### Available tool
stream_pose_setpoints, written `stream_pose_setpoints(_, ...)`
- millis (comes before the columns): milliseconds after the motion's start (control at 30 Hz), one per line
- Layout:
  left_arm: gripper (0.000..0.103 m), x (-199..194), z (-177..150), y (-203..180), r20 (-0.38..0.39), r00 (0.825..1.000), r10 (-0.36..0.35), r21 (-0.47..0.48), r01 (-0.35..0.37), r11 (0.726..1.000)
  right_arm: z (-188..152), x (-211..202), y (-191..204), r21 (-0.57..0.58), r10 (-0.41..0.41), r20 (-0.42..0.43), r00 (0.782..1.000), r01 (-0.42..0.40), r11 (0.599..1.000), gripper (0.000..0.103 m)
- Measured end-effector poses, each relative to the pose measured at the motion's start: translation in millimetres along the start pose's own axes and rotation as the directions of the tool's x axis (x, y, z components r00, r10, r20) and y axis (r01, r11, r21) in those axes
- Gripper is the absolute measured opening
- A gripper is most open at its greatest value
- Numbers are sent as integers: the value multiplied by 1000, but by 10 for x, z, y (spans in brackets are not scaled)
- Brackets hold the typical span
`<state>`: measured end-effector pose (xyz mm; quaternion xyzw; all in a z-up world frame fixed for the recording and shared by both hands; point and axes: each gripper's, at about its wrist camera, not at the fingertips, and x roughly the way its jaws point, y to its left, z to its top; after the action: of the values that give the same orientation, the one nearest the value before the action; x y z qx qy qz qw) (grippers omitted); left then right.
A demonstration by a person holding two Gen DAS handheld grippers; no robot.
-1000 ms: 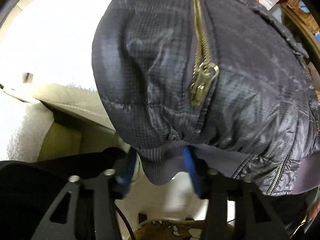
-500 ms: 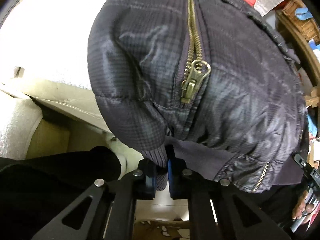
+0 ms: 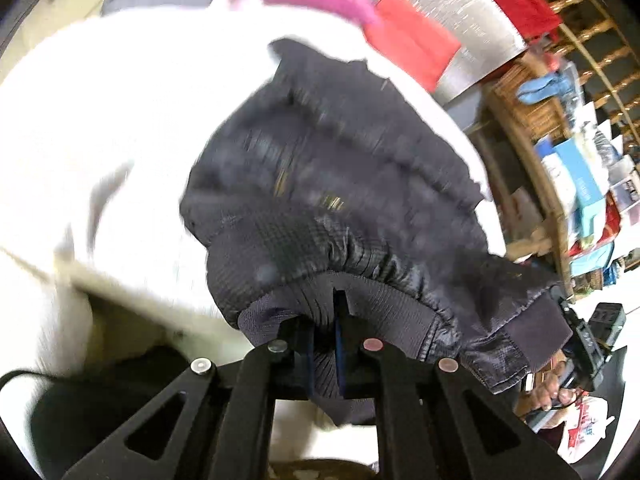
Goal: Fold large clothes
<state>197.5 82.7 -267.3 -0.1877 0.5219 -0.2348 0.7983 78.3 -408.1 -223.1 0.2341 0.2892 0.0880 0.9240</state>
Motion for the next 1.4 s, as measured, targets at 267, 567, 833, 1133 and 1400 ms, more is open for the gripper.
stream_pose_setpoints(267,8,63,1281,-350,120,993,-9,10,8,1000,858,469,50,4,-48,104,993,48,999,13)
stream_pose_setpoints(567,8,854,2945,-368,154,988,-19,-74,30,997,1999,1667,-450,96,-169,133,977,157,983,11)
stream_pose_setpoints(833,8,1947,3886,-421,92,993,73,-55,-68,996,2485,2924,-1228,162,-282,72,957,268,950,11)
stream_pose_setpoints(1133,12,2660,4144,-285,80,990,114,-42,-111,993,2466,3533,-1962,337,-265,6,964,248,908,11)
stream_pose_setpoints(1400,78,2164,3895,-264,228,973,18,-60,-4,998,2236,2883,-2358,620,-40,159,986,-68,782,101)
